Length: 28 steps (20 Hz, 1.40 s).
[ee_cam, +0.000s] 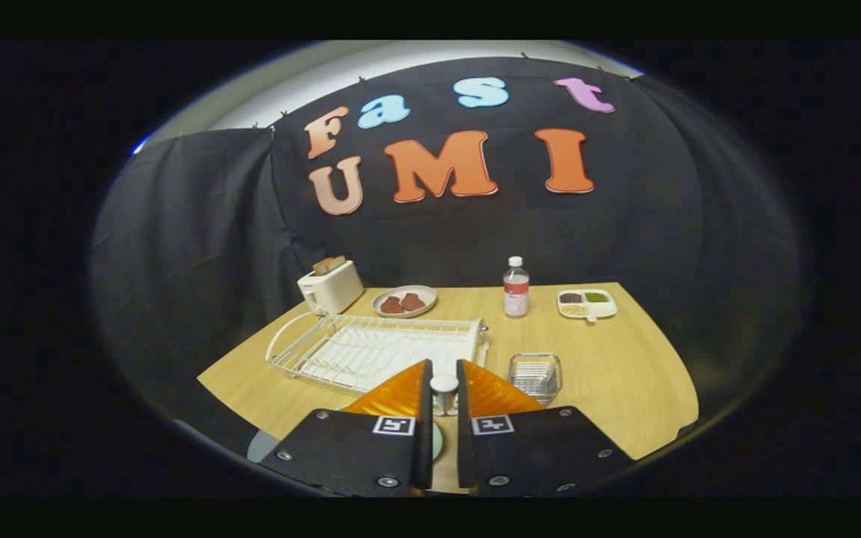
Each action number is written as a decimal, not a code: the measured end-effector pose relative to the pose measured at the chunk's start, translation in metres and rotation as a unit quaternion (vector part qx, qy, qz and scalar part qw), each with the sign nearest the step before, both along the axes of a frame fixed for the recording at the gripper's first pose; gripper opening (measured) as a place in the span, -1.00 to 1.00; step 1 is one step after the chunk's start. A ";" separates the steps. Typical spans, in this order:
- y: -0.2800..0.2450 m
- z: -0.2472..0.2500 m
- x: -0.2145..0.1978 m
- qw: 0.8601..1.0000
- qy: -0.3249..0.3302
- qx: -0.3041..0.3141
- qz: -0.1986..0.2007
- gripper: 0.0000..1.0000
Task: Take the plate from the dish rack, then take the spoon from the basket and place it into the plate.
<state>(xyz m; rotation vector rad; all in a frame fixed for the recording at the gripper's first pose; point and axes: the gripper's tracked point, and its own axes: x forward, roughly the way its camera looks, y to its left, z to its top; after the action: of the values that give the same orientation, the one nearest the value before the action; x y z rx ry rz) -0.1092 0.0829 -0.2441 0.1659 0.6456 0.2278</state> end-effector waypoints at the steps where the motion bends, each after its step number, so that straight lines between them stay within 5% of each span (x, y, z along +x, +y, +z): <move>1: 0.008 -0.005 -0.003 1.000 0.007 0.007 0.008 -0.73; 16: 0.115 -0.062 -0.025 0.989 0.015 -0.004 0.150 -0.74; 28: 0.069 -0.086 -0.068 0.991 0.065 0.012 0.112 -0.74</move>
<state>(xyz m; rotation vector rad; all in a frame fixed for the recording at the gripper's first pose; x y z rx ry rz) -0.1768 0.1518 -0.3298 0.1324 0.7913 0.4452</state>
